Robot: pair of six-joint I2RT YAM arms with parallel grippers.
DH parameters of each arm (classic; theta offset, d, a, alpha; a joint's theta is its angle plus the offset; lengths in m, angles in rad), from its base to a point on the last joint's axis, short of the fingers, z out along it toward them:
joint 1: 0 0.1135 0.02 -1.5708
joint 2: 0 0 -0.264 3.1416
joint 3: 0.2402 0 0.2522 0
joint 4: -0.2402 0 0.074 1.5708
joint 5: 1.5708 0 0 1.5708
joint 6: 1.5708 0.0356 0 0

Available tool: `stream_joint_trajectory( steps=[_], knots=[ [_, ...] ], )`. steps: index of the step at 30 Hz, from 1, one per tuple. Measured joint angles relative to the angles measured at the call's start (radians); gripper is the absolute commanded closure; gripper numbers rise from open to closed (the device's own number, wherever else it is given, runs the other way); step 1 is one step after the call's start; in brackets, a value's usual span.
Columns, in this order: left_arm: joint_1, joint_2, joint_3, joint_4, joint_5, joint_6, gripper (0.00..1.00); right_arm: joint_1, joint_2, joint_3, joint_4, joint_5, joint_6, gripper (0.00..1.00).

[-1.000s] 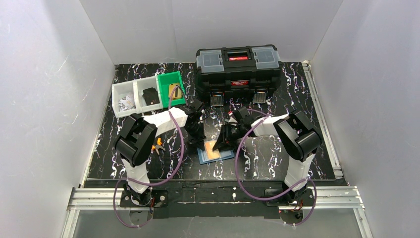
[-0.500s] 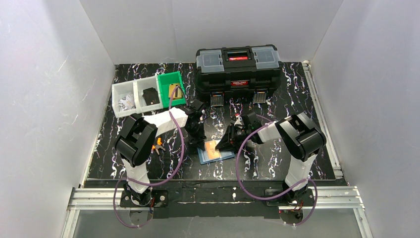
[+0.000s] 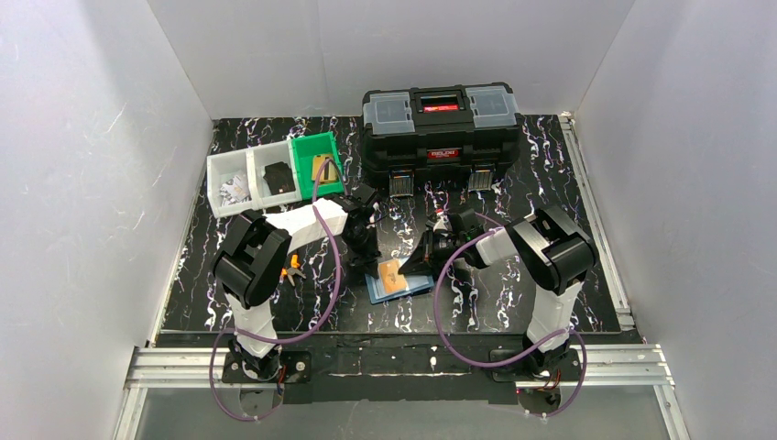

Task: Take the credit cards out of the card holder
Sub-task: Remove the credit card from the card holder.

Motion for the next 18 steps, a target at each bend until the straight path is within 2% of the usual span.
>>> stream_joint_trajectory(
  steps=[9, 18],
  knots=[
    [0.009, 0.008, 0.002, -0.003, 0.01, 0.0, 1.0, -0.007, -0.005, -0.013, -0.003, 0.023, -0.031, 0.97],
    [0.029, 0.015, 0.001, -0.003, 0.044, 0.002, 1.0, -0.032, -0.084, -0.013, -0.167, 0.101, -0.112, 0.97]
  ],
)
